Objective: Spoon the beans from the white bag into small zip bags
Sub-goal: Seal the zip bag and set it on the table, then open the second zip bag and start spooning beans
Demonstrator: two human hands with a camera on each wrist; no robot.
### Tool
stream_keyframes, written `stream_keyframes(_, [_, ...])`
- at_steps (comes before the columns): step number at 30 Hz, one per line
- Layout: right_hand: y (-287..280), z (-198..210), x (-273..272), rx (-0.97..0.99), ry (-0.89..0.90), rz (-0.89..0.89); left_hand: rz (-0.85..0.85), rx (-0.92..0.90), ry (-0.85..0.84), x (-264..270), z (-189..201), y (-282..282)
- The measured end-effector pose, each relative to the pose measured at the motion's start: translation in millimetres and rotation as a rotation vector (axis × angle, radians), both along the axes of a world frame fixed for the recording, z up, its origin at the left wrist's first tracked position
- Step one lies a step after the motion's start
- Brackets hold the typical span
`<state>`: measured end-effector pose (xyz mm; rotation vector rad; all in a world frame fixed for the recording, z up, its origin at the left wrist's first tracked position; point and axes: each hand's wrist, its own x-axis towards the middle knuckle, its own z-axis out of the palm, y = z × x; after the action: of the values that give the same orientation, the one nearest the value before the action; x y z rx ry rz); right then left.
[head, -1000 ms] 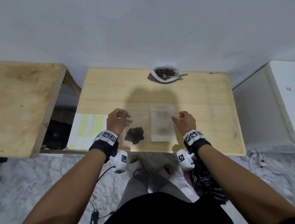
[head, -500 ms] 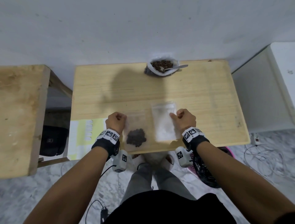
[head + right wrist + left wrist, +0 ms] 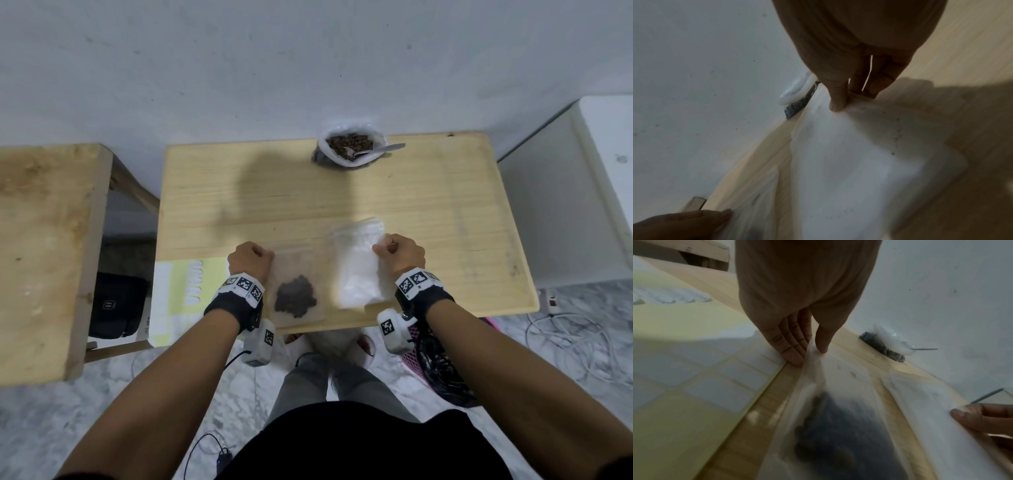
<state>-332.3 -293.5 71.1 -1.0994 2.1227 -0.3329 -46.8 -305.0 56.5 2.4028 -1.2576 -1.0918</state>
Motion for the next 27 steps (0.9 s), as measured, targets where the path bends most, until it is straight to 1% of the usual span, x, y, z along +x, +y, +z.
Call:
stream_keyframes(6, [1.3, 7.7, -8.7, -0.063, 0.0, 0.017, 0.012, 0.013, -0.089, -1.2, 5.4, -2.8])
stream_keyframes(8, [1.0, 10.4, -13.3, -0.106, -0.008, 0.018, -0.019, -0.043, -0.115, -2.4, 8.2, -4.8])
stream_keyframes(10, [0.4, 14.0, -19.6, -0.153, -0.033, 0.03, -0.054, -0.155, -0.099, -8.7, 14.2, -8.7])
stream_keyframes(13, [-3.1, 22.8, -27.2, -0.245, -0.101, 0.098, -0.145, -0.344, -0.008, -31.2, 31.3, -17.9])
stream_keyframes(16, [-9.0, 38.3, -31.1, -0.344, -0.182, 0.167, -0.253, -0.463, 0.14, -65.6, 57.0, -29.9])
stream_keyframes(19, [-17.5, 56.6, -34.0, -0.38, -0.201, 0.266, -0.35, -0.491, 0.252, -97.7, 81.5, -43.9])
stream_keyframes(23, [-27.1, 74.8, -45.2, -0.393, -0.192, 0.358, -0.492, -0.523, 0.335, -124.7, 105.8, -53.3])
stream_keyframes(27, [-35.9, 89.3, -63.5, -0.424, -0.195, 0.358, -0.48, -0.488, 0.392, -137.4, 126.0, -55.2])
